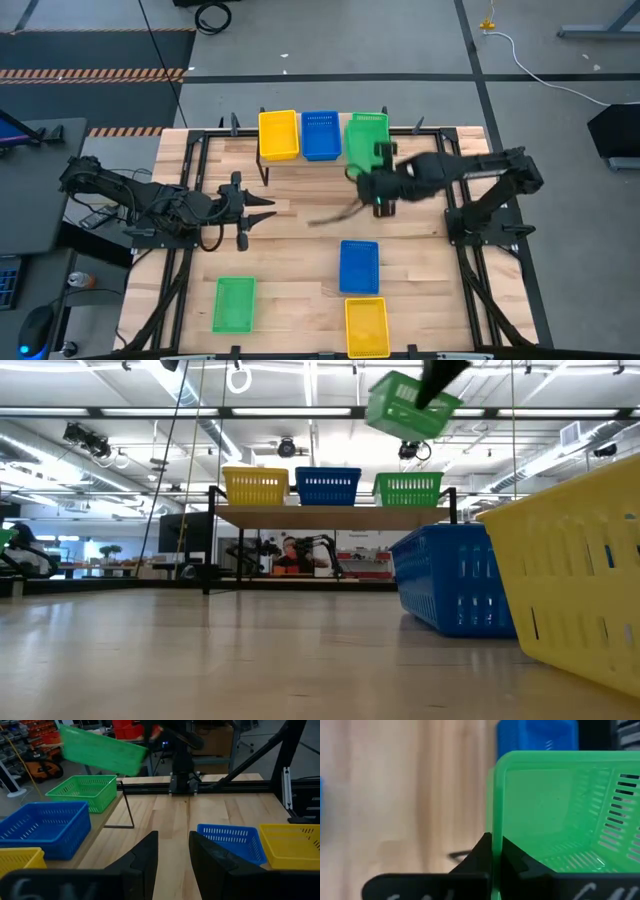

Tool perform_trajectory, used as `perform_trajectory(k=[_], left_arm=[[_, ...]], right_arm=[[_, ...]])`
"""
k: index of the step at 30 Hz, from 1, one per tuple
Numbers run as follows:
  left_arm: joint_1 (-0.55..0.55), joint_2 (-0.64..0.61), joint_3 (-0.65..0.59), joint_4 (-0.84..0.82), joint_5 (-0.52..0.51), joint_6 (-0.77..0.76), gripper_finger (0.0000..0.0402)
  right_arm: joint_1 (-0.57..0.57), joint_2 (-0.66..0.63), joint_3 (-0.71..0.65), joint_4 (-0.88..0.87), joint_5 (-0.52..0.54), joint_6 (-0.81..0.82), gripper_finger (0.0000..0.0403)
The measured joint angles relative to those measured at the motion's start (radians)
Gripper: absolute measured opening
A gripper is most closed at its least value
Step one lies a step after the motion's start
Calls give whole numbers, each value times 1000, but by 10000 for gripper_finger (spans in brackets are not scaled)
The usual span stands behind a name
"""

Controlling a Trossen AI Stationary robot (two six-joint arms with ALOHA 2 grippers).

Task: Stack baskets on shelf by color
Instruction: Stack the right green basket on the other green basket on the shelf

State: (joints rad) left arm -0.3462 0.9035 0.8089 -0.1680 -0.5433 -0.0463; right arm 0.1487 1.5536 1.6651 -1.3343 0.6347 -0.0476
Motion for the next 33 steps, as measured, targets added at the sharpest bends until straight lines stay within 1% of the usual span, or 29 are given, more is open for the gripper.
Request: perform_trajectory(k=[3, 5, 10, 14, 18, 33], left_arm=[[0, 0, 0, 0, -3, -2, 117], [0, 0, 0, 0, -3, -3, 117], [0, 0, 0, -1, -3, -3, 117], [0, 0, 0, -1, -4, 0, 117], [0, 0, 0, 0, -5, 1, 117], [0, 0, 0, 0, -5, -21, 117]], right_arm=[[-92, 0, 16, 83, -23, -142, 12], [-156, 0, 16, 127, -55, -205, 12], [-301, 0, 16, 141, -145, -252, 12], [-366, 0, 16, 120, -186, -252, 12], [-392, 1, 16, 113, -277, -243, 12], [-395, 6, 15, 89, -286, -198, 19]])
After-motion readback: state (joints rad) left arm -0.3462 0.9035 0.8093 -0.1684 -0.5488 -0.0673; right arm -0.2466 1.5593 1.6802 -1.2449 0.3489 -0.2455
